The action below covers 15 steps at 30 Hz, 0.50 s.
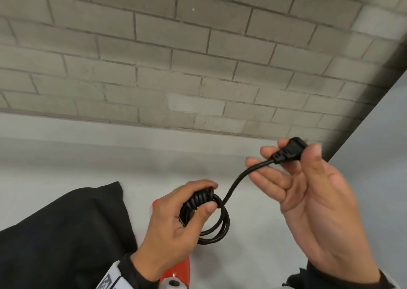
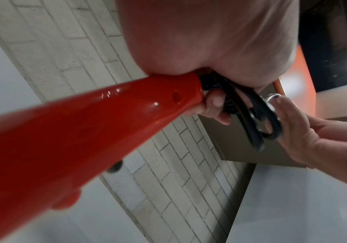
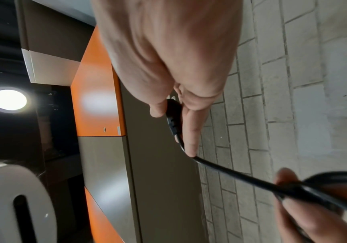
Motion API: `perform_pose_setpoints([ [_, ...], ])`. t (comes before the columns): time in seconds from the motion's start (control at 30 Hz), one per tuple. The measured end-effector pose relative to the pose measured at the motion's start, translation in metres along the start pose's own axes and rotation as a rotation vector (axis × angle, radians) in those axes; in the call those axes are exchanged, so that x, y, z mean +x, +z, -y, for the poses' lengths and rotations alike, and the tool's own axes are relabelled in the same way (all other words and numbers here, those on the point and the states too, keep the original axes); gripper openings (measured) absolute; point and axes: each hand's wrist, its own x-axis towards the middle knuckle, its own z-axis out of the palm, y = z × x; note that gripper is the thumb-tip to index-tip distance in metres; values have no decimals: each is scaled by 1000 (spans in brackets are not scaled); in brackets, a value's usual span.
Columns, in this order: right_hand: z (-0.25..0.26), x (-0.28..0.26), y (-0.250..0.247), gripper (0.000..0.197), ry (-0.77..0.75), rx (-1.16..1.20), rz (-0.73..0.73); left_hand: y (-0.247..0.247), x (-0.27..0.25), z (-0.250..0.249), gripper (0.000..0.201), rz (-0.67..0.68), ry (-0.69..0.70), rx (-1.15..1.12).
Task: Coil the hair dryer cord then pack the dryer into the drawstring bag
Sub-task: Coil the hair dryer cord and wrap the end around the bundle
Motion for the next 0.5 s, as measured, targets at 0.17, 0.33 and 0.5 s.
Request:
perform_pose_setpoints([
  [0.17,1,21,9,32,32,2,18,-6,-4,-5,28,23,108,-53],
  [0.33,-8,27,-1,28,16,-16,0,-12,-6,-2,28,-10,125,-58],
  [0.5,-21,26,-41,15,-21,-90,-16,-15,-7,-4,30,-11,134,-69],
])
